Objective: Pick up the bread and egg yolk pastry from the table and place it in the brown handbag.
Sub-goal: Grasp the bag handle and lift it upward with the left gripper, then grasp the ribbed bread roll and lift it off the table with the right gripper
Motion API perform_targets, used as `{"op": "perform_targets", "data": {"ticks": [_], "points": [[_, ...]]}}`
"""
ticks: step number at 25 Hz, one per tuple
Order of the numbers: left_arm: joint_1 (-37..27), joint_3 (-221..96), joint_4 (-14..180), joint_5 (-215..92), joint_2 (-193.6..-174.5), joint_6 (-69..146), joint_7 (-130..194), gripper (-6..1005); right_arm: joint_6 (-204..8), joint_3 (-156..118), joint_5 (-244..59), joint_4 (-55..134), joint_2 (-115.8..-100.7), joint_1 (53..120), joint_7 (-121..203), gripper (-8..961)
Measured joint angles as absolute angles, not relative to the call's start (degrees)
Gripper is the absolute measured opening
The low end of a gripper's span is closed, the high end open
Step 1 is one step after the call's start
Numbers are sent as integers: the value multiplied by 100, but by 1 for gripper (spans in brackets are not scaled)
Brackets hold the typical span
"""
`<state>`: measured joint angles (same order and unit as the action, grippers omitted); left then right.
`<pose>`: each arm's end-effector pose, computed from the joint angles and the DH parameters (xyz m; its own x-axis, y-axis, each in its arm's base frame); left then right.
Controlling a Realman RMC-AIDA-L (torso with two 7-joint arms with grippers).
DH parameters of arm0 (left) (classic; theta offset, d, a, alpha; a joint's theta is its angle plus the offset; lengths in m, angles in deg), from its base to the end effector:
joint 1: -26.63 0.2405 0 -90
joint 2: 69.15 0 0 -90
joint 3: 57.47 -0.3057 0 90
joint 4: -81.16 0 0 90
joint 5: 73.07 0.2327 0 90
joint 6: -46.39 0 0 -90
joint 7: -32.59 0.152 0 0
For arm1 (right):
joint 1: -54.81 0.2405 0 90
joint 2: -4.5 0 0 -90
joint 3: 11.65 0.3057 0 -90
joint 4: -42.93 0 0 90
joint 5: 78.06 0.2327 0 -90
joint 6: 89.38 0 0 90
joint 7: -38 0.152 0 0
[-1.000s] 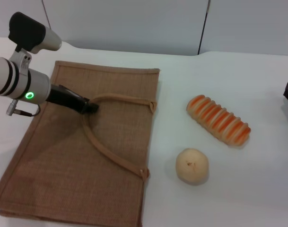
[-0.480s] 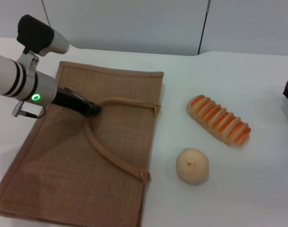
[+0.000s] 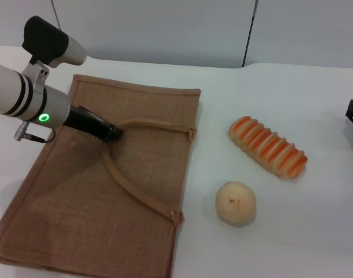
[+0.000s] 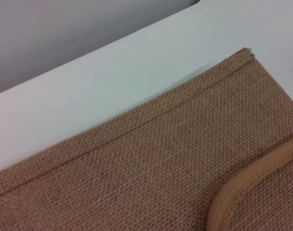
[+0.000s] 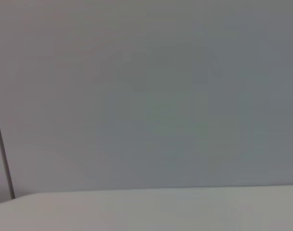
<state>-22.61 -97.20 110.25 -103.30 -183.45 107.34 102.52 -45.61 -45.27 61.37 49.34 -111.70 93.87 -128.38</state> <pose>-0.3105 0.4867 -0.0233 0.7614 0.6443 0.0717 0.5953 -0.6511 -0.4708 0.4048 0.4312 -0.0519 0.6584 -0.3031 -0.6889 -0.7279 -0.0238 -0.6853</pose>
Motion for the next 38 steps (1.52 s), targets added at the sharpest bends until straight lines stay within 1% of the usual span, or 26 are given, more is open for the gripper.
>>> {"op": "perform_targets", "data": {"ticks": [3, 5, 8, 12, 17, 19, 26, 34, 38], "points": [[-2288, -9720, 11051, -10329, -18325, 10814, 10231, 123, -4692, -4539, 6135, 4934, -11169, 9406, -12838, 789], [-2371, -9720, 11164, -10330, -18259, 11088, 10198, 123, -4709, -4547, 6132, 4934, -11169, 9410, -12841, 789], [-2390, -9714, 11481, -10347, -18243, 11413, 10159, 123, -4721, -4560, 6092, 4934, -11168, 9410, -12866, 789], [-2293, -9647, 12544, -10470, -18341, 12179, 10058, 122, -4751, -4565, 6046, 4934, -11168, 9406, -12871, 789], [-1960, -9649, 14425, -10860, -18499, 13297, 9628, 122, -4758, -4680, 6045, 4939, -11168, 9406, -12870, 789], [-1804, -9683, 15216, -11096, -18531, 13664, 9383, 122, -4729, -4813, 6045, 4961, -11173, 9418, -12857, 789], [-1541, -9702, 17272, -11670, -18508, 14508, 8599, 121, -4648, -5004, 5790, 5118, -11195, 9578, -12804, 789], [-1505, -9659, 18116, -11675, -18519, 14802, 8354, 121, -3554, -5014, 5121, 5392, -11169, 9534, -12618, 789], [-1475, -9651, 18508, -11709, -18483, 14933, 8209, 121, -2885, -5210, 4551, 5312, -11100, 9456, -11967, 789]]}}
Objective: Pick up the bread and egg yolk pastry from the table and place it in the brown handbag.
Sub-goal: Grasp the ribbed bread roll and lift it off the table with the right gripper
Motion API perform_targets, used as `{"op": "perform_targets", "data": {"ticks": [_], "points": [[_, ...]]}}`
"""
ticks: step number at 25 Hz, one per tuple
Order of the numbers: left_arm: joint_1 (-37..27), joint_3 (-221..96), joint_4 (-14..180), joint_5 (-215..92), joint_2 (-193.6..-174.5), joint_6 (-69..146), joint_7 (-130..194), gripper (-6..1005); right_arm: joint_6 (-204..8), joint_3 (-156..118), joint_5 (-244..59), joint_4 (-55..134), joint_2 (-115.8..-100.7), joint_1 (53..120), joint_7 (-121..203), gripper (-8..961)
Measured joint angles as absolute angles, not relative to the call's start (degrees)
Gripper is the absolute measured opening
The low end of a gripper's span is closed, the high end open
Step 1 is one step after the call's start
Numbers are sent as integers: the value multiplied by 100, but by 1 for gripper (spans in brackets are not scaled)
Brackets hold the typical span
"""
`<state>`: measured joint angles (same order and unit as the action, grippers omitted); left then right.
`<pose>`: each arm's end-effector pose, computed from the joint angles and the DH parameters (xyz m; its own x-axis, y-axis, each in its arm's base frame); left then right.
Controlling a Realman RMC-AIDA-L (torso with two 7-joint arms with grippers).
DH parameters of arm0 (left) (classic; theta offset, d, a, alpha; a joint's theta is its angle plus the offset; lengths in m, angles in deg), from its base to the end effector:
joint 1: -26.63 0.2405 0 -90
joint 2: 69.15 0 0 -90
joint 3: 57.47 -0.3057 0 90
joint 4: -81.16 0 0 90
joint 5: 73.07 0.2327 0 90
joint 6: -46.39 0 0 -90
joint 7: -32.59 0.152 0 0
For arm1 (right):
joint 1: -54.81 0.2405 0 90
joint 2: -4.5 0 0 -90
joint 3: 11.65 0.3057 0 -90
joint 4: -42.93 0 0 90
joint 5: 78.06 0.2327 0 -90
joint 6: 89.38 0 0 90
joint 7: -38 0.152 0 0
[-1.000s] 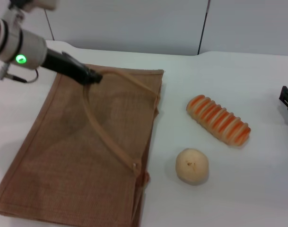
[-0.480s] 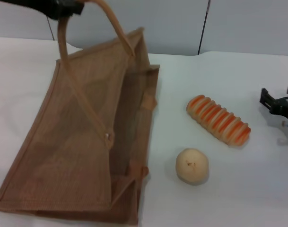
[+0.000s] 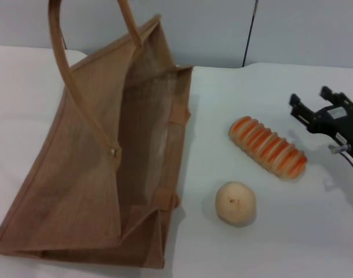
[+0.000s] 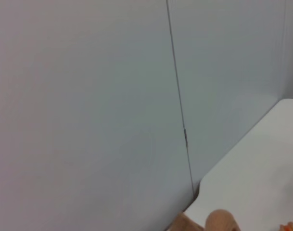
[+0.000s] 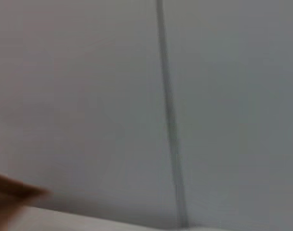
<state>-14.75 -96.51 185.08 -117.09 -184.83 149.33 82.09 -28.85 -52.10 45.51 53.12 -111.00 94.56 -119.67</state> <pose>-0.1346 0.4085 0.1784 0.9304 0.2811 0.2352 0.3660 -0.6812 -0.6340 0.3509 0.4159 -0.0794 0.7132 -0.1663 -0.6809 -0.6783 -0.4086 -0.6107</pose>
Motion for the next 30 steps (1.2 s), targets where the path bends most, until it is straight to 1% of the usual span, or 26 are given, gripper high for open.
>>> {"op": "perform_targets", "data": {"ticks": [2, 6, 10, 13, 22, 30], "points": [[-1463, -9650, 18579, -11728, -18472, 14957, 8178, 121, -2594, -5470, 4152, 5087, -11070, 9367, -11419, 789], [-1451, -9649, 18611, -11734, -18465, 14965, 8142, 122, -2272, -6039, 3393, 4267, -11057, 9072, -10350, 789], [-1450, -9666, 18618, -11737, -18450, 14972, 8132, 122, -2343, -6411, 2135, 2810, -11103, 8653, -8871, 789], [-1449, -9674, 18616, -11742, -18454, 14975, 8132, 122, -2499, -6435, 1168, 1853, -11145, 8474, -7903, 789], [-1470, -9702, 18583, -11745, -18463, 14972, 8133, 122, -2899, -6518, -105, 1615, -11179, 8719, -7015, 789], [-1479, -9702, 18572, -11733, -18438, 14969, 8130, 121, -2966, -7140, -208, 1571, -11186, 8934, -6496, 796]]}}
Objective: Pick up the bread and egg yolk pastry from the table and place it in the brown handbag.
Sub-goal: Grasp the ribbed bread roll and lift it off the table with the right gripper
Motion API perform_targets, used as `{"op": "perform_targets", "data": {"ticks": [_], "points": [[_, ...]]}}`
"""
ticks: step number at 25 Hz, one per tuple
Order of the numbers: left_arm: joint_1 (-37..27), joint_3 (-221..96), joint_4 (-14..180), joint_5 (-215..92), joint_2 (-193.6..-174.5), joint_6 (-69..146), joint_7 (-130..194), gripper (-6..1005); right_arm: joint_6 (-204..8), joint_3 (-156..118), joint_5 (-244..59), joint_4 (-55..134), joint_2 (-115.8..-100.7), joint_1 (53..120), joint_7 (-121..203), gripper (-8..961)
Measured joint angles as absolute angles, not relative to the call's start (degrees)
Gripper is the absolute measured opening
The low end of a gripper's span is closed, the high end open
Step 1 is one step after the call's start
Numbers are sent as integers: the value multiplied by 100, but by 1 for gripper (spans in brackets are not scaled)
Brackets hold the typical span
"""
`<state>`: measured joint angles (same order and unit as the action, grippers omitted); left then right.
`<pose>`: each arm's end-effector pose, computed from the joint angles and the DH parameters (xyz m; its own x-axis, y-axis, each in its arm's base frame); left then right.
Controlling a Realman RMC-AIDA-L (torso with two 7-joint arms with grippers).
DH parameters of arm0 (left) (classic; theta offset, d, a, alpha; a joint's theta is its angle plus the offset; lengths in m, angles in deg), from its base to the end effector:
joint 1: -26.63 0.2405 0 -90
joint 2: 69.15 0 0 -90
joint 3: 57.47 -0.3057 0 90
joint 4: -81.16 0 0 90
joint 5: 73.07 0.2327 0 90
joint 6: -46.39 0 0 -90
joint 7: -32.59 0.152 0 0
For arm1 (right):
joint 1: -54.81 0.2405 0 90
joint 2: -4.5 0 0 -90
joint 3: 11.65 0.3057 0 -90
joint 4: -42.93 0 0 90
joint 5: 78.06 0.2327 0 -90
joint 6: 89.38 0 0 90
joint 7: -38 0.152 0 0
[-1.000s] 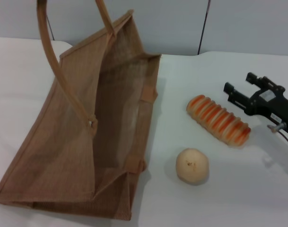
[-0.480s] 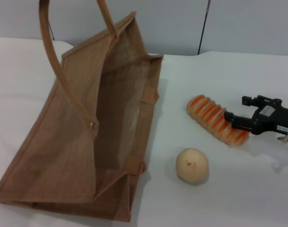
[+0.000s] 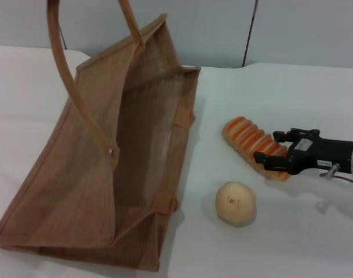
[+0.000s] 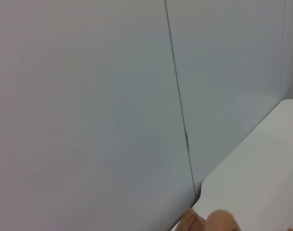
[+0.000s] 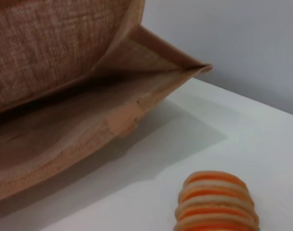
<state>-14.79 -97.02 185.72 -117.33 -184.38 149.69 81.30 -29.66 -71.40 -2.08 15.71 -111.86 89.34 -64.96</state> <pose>-0.1314 0.4072 0.1803 0.9324 0.2787 0.2300 0.3607 -0.6821 -0.6361 0.3283 0.4225 -0.0713 0.8674 -0.3778 -0.3238 -0.4839 -0.7922 -0.3719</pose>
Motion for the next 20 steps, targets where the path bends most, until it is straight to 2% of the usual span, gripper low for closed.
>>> {"op": "perform_targets", "data": {"ticks": [20], "points": [[-1497, -9702, 18618, -11701, -18451, 14994, 8119, 121, -3608, -7908, -214, 1547, -11181, 9068, -5913, 796]]}}
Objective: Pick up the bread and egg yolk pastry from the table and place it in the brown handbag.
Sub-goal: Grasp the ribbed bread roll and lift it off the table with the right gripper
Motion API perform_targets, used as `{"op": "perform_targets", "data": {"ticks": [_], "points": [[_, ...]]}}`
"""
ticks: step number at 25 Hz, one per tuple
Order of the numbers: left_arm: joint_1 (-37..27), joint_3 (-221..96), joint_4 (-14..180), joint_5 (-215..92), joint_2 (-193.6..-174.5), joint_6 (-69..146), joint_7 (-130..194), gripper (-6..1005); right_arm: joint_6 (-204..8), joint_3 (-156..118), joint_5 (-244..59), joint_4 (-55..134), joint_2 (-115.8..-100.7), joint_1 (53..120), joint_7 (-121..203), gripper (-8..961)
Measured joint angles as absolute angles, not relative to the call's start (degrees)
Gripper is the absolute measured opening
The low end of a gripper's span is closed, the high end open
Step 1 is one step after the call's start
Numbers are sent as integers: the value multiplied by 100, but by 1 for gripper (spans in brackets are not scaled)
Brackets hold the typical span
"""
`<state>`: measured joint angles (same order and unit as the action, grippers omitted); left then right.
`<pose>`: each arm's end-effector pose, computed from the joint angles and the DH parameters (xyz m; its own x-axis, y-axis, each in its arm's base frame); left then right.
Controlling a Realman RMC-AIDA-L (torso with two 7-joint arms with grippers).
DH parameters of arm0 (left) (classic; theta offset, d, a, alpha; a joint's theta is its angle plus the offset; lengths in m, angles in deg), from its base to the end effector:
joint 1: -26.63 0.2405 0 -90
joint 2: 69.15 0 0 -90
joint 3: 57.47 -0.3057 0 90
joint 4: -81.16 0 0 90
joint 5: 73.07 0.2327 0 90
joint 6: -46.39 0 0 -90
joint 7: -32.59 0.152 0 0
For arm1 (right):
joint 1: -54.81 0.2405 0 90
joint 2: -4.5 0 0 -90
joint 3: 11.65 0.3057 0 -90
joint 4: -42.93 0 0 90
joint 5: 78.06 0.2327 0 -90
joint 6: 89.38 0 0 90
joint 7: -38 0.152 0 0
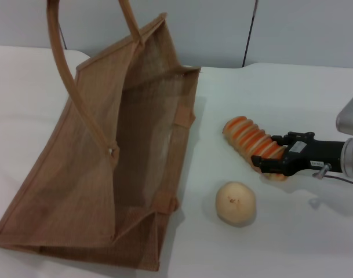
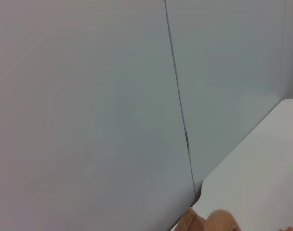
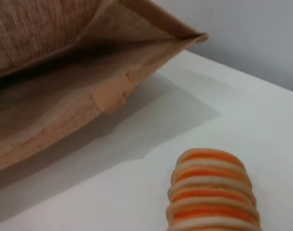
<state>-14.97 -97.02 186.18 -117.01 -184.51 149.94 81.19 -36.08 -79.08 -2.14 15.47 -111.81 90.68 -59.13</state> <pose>-0.1298 0.4065 0.1803 0.9336 0.2774 0.2267 0.3575 -0.6810 -0.6390 0.3252 0.4312 -0.0839 0.8743 -0.4189 -0.2453 -0.4848 -0.7781 -0.3993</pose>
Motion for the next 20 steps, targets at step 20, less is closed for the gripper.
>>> {"op": "perform_targets", "data": {"ticks": [20], "points": [[-1493, -9702, 18628, -11691, -18428, 15019, 8110, 122, -3643, -7964, -650, 1291, -11123, 9190, -4822, 634]]}}
